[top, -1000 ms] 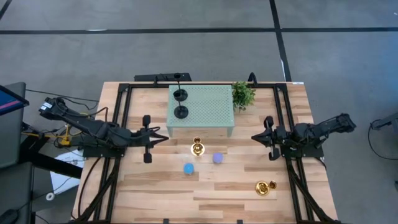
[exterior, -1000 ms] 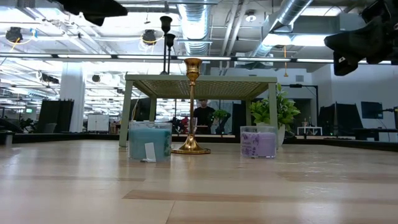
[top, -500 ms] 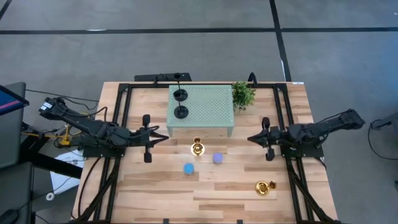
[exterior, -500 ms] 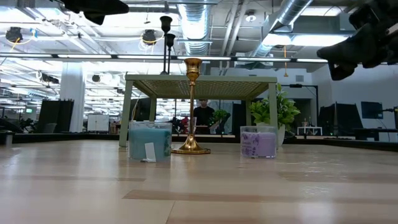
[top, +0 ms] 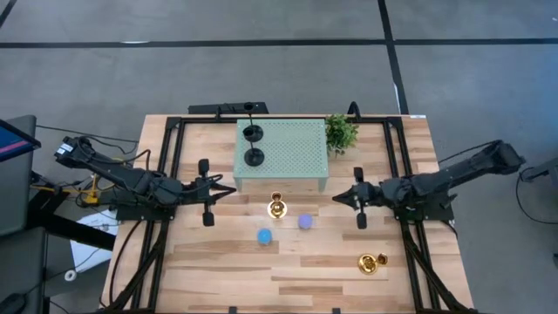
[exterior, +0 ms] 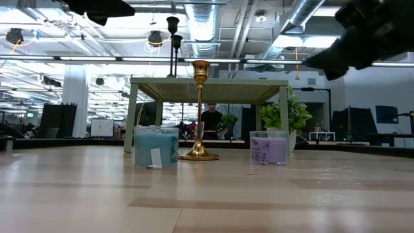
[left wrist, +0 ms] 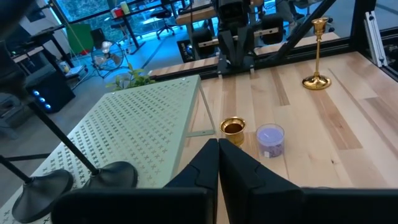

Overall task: Pick & Place candle stick holders
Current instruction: Adjust the shelf

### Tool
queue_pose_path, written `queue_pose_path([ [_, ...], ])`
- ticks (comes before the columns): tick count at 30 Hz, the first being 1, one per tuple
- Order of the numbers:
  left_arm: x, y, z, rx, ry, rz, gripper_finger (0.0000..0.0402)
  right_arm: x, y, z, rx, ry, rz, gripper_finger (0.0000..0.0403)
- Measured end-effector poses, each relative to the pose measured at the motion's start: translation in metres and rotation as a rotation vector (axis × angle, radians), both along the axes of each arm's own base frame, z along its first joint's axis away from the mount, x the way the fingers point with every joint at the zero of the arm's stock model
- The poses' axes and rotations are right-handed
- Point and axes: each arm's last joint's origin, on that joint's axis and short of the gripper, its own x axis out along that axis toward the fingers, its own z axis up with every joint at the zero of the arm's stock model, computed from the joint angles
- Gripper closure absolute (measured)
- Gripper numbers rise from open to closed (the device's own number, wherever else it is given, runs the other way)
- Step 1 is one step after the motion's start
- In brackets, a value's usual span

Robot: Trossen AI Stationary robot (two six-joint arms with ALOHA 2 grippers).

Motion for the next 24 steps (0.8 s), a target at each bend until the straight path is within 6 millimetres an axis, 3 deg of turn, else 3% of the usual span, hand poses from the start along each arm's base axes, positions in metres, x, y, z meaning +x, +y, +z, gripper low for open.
queue_pose_path([
  [8,0.0,0.0,0.0,0.001,0.0,0.0,0.039,0.034,0.001,0.003,-0.051,0.01,-0.015,0.0403],
  [14,0.0,0.0,0.0,0.001,0.001,0.0,0.039,0.07,-0.002,0.01,-0.035,0.061,0.019,0.0403],
  [24,0.0,0.0,0.0,0.001,0.002,0.0,0.039,0.117,-0.007,-0.013,-0.039,0.149,0.036,0.0403],
])
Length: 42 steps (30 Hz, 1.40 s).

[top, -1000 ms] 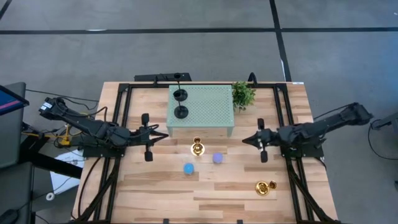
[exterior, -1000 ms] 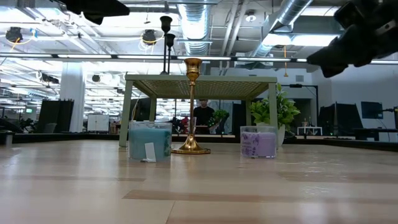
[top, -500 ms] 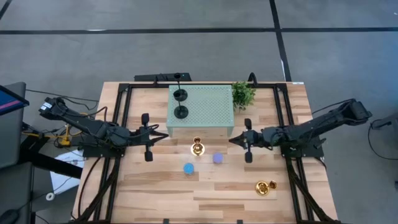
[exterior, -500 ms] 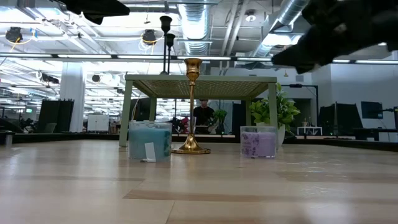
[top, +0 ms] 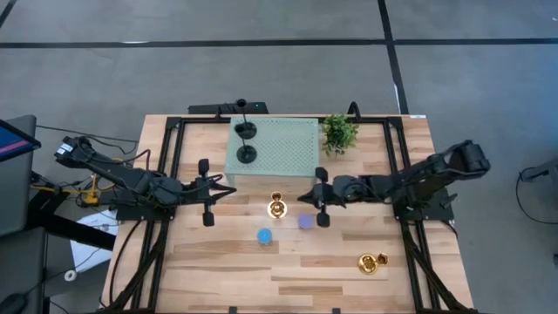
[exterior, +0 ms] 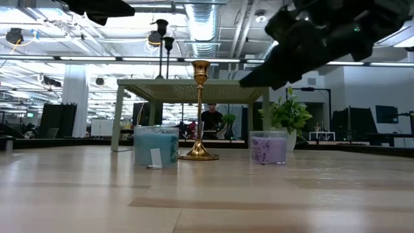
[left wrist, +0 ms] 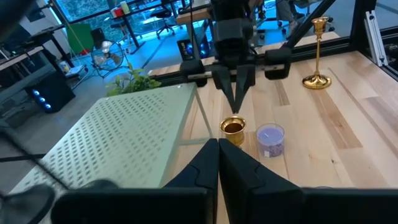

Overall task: Pick & Place candle stick holders
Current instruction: Adjust the shelf

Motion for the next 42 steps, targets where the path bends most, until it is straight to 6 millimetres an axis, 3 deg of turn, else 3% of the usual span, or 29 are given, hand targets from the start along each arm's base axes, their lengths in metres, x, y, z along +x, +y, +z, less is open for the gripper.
queue_pose_path([
  [7,0.0,0.0,0.0,-0.008,-0.002,0.001,0.039,0.007,0.005,0.005,0.088,0.049,0.02,0.0403],
  [14,0.0,0.0,0.0,-0.01,-0.002,0.001,0.039,-0.018,0.023,0.026,0.117,0.142,-0.026,0.0403],
  [17,0.0,0.0,0.0,-0.01,-0.002,0.001,0.039,-0.027,0.031,0.039,0.148,0.109,-0.006,0.0403],
  [22,0.0,0.0,0.0,-0.01,-0.002,0.001,0.039,-0.027,0.04,0.05,0.182,0.011,0.038,0.0403],
  [27,0.0,0.0,0.0,-0.01,-0.002,0.001,0.039,-0.018,0.043,0.04,0.172,0.017,0.033,0.0403],
  [35,0.0,0.0,0.0,-0.01,-0.002,0.001,0.039,-0.007,0.03,0.015,0.054,0.075,-0.188,0.0403],
  [42,0.0,0.0,0.0,-0.01,-0.002,0.0,0.039,-0.012,0.027,0.014,0.034,0.114,-0.254,0.0403],
])
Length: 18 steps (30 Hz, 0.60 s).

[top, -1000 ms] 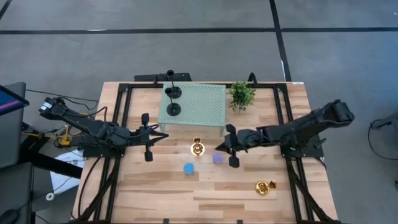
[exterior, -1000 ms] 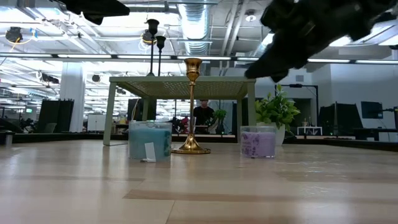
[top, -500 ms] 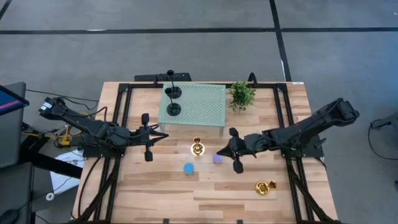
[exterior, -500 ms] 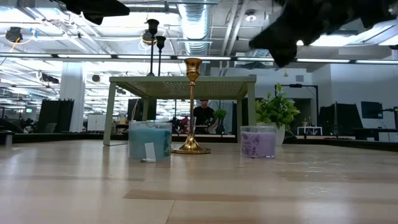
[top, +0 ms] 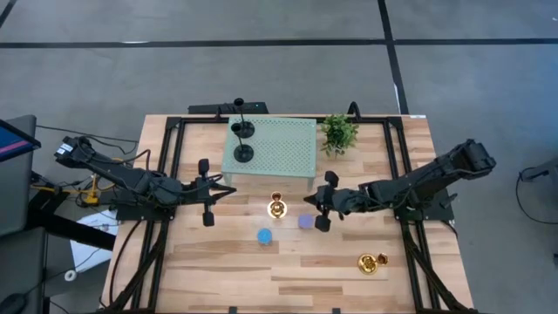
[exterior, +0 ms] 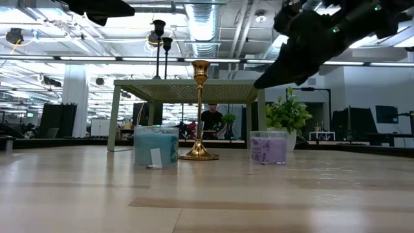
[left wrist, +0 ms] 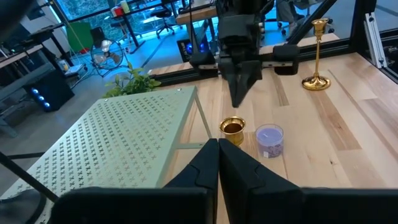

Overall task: Pick & Place candle stick holders
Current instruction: Adjust the shelf

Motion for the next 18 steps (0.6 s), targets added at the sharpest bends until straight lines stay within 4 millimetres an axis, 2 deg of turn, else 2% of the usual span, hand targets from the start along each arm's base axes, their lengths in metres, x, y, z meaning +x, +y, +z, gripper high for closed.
queue_pose_path([
  [7,0.0,0.0,0.0,0.0,0.0,0.0,0.039,-0.011,0.0,0.004,-0.056,0.011,-0.138,0.0403],
  [11,0.0,0.0,0.0,0.0,0.0,0.0,0.039,-0.007,0.001,0.004,-0.03,-0.019,-0.131,0.0403],
  [18,0.0,0.0,0.0,0.001,0.002,0.0,0.039,0.002,0.001,-0.006,-0.039,-0.06,-0.221,0.0403],
])
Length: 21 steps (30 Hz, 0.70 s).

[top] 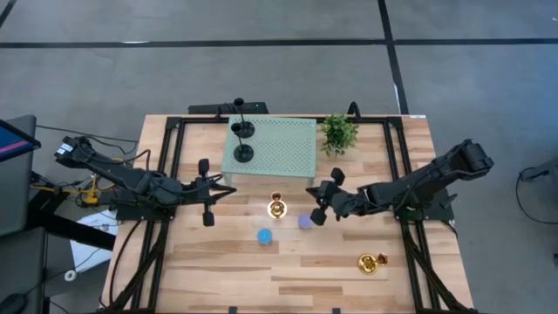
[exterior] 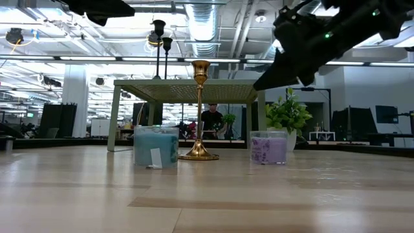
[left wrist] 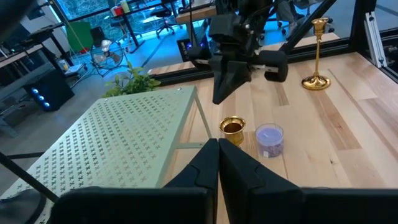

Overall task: Pick & Place candle stick holders
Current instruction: Adjust the shelf

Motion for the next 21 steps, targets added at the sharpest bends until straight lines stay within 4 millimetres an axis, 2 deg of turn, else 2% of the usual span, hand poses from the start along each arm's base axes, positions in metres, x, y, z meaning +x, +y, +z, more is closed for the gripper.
queue_pose_path([
  [7,0.0,0.0,0.0,0.0,-0.001,0.0,0.039,0.011,-0.001,-0.01,-0.032,-0.058,-0.079,0.0403],
  [21,0.0,0.0,0.0,-0.001,0.0,0.0,0.039,0.008,-0.003,-0.014,-0.085,-0.055,-0.195,0.0403],
])
